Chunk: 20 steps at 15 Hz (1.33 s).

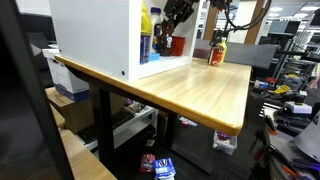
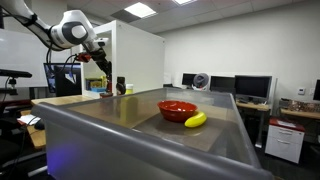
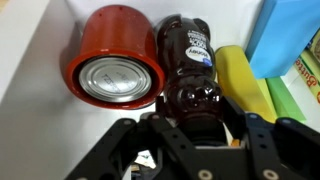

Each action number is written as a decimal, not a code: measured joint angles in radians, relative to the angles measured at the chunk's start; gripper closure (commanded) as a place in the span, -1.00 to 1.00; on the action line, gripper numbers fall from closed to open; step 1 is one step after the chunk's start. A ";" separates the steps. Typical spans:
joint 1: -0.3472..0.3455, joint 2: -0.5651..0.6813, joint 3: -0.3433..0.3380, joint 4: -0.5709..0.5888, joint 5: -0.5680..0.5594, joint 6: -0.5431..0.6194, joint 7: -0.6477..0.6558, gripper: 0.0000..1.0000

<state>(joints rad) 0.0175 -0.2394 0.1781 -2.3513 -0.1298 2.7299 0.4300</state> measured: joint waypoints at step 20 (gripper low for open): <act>0.080 -0.392 -0.112 -0.296 0.179 -0.118 -0.237 0.35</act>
<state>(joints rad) 0.0974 -0.6312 0.0659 -2.6477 0.0490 2.6119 0.1926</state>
